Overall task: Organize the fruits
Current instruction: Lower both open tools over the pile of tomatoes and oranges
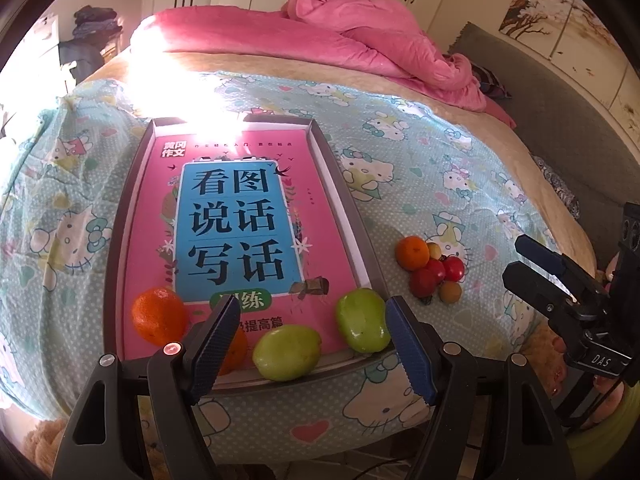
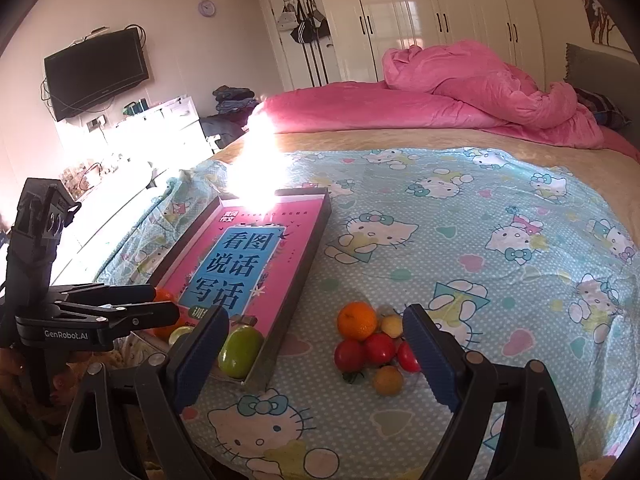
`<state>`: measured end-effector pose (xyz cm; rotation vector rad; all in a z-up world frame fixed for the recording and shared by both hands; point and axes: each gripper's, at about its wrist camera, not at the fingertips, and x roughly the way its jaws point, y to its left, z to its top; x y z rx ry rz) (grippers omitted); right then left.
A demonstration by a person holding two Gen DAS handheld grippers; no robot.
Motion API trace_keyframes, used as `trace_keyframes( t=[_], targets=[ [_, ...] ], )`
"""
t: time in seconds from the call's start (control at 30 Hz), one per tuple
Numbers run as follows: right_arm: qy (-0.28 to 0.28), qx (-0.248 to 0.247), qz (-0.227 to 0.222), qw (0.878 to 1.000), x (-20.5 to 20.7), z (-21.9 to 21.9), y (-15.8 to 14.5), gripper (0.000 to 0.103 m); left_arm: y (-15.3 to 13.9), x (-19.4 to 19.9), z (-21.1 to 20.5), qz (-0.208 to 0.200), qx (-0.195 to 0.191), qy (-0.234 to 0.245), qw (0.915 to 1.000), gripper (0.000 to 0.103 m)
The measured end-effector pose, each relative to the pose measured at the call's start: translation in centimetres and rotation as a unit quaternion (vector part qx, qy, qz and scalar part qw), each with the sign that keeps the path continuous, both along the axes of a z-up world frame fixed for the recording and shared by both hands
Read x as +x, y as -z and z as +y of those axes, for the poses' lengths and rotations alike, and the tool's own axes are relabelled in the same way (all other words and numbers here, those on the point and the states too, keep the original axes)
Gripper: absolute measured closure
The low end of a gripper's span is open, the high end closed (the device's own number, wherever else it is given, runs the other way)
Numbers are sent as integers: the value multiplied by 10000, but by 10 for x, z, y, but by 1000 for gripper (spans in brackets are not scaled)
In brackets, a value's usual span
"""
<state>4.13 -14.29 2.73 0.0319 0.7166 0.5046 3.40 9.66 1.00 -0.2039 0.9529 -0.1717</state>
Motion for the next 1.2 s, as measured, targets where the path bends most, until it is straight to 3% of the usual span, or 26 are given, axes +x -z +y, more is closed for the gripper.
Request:
trace_keyframes(
  t=[0.43,1.2],
  targets=[
    [131,-65,-38,9999,-3,-12,-1,15,0,-1,-20,-13,241,71,9997,27],
    [379,-90,143,9991,4,-41,7,15,-1,4,-46,-1,276,309,9991,27]
  ],
)
